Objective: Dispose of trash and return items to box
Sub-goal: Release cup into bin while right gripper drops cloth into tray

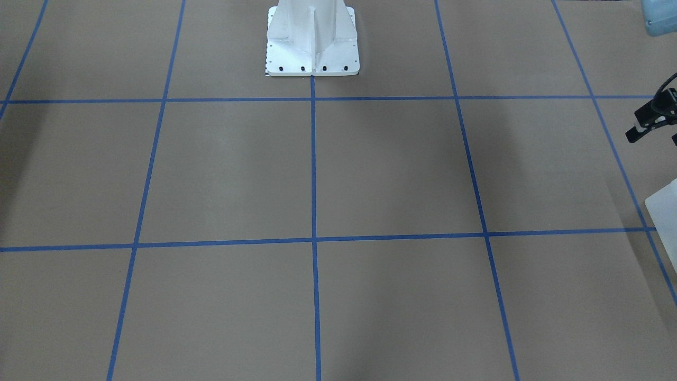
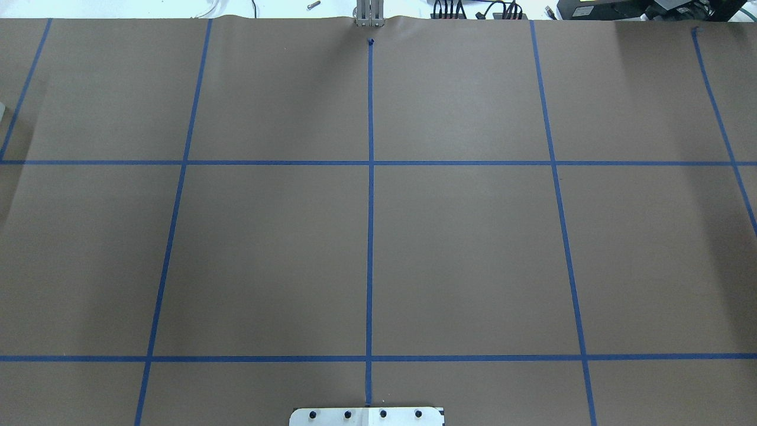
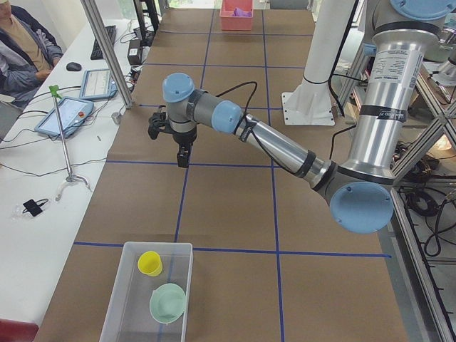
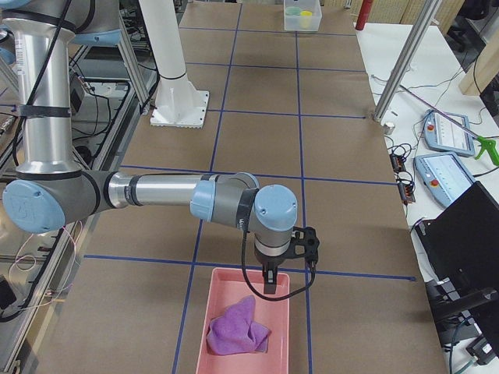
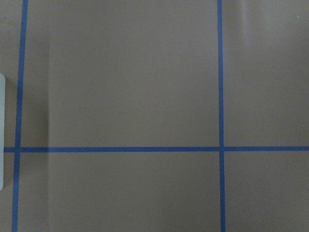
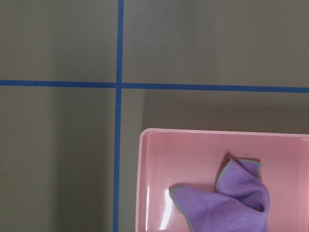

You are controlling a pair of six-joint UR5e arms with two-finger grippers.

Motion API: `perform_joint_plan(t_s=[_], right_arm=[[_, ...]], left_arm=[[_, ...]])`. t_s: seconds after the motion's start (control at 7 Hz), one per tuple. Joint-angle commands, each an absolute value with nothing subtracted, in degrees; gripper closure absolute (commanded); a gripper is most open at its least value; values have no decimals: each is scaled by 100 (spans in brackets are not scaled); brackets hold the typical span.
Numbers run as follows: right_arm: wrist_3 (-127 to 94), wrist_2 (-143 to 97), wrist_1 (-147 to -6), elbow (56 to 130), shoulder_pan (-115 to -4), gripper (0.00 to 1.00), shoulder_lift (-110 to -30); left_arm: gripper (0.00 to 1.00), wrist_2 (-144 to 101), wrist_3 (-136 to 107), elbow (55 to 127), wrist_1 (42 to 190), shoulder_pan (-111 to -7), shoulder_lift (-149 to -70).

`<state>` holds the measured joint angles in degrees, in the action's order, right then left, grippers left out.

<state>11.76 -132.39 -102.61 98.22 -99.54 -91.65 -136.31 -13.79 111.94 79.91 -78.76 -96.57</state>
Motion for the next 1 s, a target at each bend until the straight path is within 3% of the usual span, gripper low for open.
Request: perform_joint_plan(t_s=[0.0,0.86], right_arm=[[1055,-13420,-10248,9931,-9835,0,-9158],[1134,-13132,-10257,10055,-9817,0,-9308]], left_arm=[[3,-13368,15,11346,7981,-7927,-8957],[3,-13447,18,11602,8007,-7981,-8306]])
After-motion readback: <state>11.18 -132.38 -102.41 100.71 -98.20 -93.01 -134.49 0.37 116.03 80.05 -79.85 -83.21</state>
